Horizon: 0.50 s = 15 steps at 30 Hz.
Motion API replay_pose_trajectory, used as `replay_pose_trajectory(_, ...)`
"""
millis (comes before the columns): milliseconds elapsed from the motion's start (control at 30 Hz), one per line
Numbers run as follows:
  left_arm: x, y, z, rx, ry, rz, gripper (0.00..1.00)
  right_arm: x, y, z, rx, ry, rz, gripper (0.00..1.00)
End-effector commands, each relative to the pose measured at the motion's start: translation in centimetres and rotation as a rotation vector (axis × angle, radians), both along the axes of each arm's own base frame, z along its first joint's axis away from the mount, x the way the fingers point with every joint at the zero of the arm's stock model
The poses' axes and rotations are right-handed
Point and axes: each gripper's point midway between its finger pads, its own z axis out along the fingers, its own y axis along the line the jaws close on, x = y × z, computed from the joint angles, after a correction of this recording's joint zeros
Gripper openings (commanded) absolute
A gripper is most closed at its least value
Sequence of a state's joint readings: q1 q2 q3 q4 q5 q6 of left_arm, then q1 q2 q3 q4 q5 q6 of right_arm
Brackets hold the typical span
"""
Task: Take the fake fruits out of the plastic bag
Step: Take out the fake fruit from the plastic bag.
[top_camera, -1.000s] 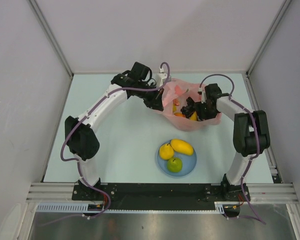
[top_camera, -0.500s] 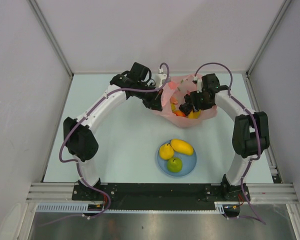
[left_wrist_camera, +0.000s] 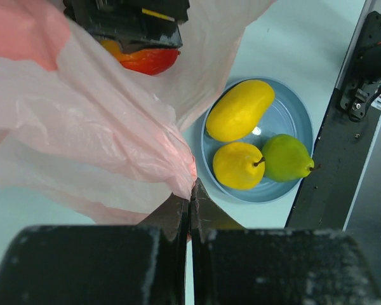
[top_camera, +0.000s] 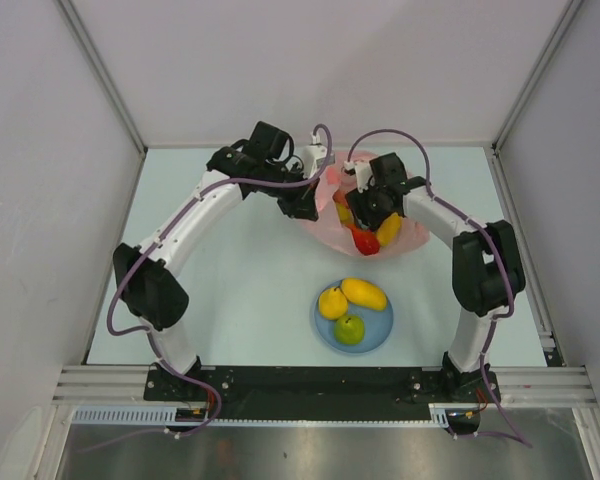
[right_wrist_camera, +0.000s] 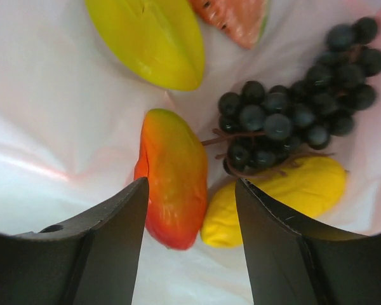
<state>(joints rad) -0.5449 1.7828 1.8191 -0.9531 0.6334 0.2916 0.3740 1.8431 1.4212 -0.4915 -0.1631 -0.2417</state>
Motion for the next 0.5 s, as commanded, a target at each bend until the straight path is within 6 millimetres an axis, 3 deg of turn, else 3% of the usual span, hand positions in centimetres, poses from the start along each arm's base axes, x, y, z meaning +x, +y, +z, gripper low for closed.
replay_pose_trajectory(0,-0.5,0.5,1.8,-0.026,-0.048,-0.023,0.00,-1.2,0.9,-3.2,-0.086,0.060,0.063,0.62)
replay_pose_trajectory(67,-0.6,0.6,1.9,-0.030,-0.048,-0.015,0.00,-1.8,0.3,-5.1,-0.135,0.110,0.043,0.62)
replay_pose_trajectory(167,-0.4,0.4,1.6,-0.038,-0.043,-0.004,0.00,-1.3,-0.3,-6.1,-0.160,0.110,0.013,0.60)
replay_pose_trajectory(233,-0.4,0.4,1.6,-0.038,-0.043,-0.001,0.00,-0.6,-0.2,-5.4,-0.146,0.078,0.010,0.48)
replay_pose_trajectory(267,-0.3,0.4,1.6,-0.035,-0.044,0.002,0.00,-0.2,-0.2,-4.6,-0.129,0.055,0.010,0.38)
replay_pose_trajectory(367,-0.2,0.5,1.7,-0.030,-0.055,0.007,0.00,0.0,0.0,-0.5,-0.086,-0.023,0.030,0.29)
replay_pose_trajectory(400,-0.2,0.6,1.5,-0.027,-0.051,0.006,0.00,0.0,-0.2,0.7,-0.076,-0.045,0.035,0.28)
replay_pose_trajectory(433,-0.2,0.6,1.5,-0.026,-0.051,0.005,0.01,-0.2,-0.2,3.7,-0.050,-0.108,0.043,0.27)
replay_pose_trajectory(467,-0.1,0.5,1.4,-0.025,-0.053,0.006,0.00,-0.3,-0.4,5.1,-0.034,-0.133,0.045,0.27)
